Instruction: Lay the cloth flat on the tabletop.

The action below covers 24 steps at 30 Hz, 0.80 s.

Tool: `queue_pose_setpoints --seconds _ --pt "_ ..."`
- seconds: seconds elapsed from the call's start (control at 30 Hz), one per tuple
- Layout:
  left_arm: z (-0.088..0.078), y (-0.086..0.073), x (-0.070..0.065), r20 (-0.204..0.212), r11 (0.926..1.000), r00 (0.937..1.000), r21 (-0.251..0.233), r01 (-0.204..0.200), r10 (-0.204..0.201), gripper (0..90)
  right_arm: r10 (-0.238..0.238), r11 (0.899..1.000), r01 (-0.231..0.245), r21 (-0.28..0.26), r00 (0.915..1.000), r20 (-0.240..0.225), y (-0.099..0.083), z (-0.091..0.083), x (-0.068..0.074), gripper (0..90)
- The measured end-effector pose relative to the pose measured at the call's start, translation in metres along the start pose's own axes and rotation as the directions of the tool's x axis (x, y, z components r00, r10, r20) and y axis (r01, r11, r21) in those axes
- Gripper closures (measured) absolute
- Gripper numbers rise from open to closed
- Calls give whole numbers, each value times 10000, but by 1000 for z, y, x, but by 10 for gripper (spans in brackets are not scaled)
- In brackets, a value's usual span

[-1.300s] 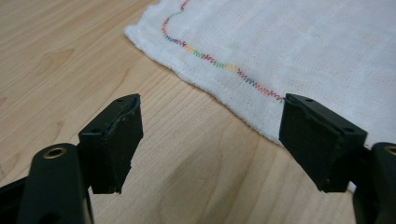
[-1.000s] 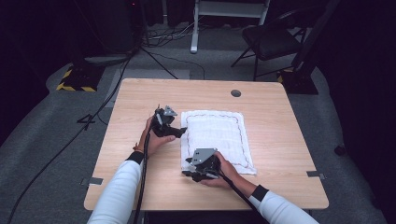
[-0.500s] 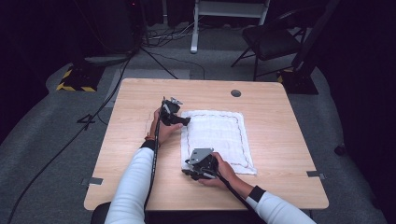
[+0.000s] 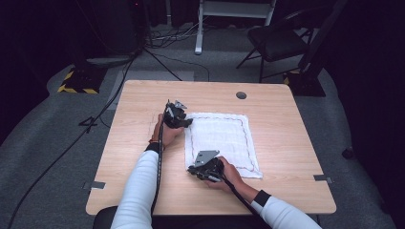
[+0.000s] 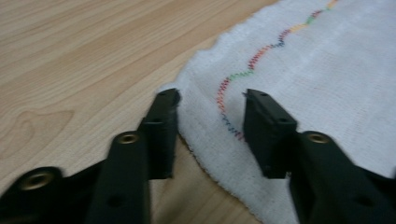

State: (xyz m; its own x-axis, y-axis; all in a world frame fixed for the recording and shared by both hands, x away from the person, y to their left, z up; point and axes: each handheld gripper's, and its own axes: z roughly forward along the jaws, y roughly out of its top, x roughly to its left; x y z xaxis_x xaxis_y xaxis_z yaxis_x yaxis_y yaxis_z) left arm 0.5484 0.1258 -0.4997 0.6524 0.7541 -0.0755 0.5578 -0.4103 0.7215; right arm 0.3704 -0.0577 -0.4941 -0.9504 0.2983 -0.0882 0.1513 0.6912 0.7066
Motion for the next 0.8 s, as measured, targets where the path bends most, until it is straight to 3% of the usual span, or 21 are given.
queue_pose_setpoints --seconds 0.17,0.23,0.43,0.57,0.8 --pt "-3 -1 2 504 9998 9987 162 115 -123 799 -56 10000 56 35 10000 21 0 -1 0 864" --pt "-6 -1 0 385 9996 9992 256 -85 75 842 -17 10000 17 -30 10000 -53 1 -3 -2 866" --pt "-19 -2 2 300 9997 9993 103 -231 228 853 -131 9997 131 -206 9999 -42 5 -5 0 868" --pt "-27 -8 4 124 10000 9999 -72 0 0 854 -39 9993 34 -376 9999 -130 10 -5 -2 873" --pt "-38 -10 7 -114 9991 9999 -417 -1 -4 855 -620 9973 616 -388 9981 -72 22 -6 3 875"
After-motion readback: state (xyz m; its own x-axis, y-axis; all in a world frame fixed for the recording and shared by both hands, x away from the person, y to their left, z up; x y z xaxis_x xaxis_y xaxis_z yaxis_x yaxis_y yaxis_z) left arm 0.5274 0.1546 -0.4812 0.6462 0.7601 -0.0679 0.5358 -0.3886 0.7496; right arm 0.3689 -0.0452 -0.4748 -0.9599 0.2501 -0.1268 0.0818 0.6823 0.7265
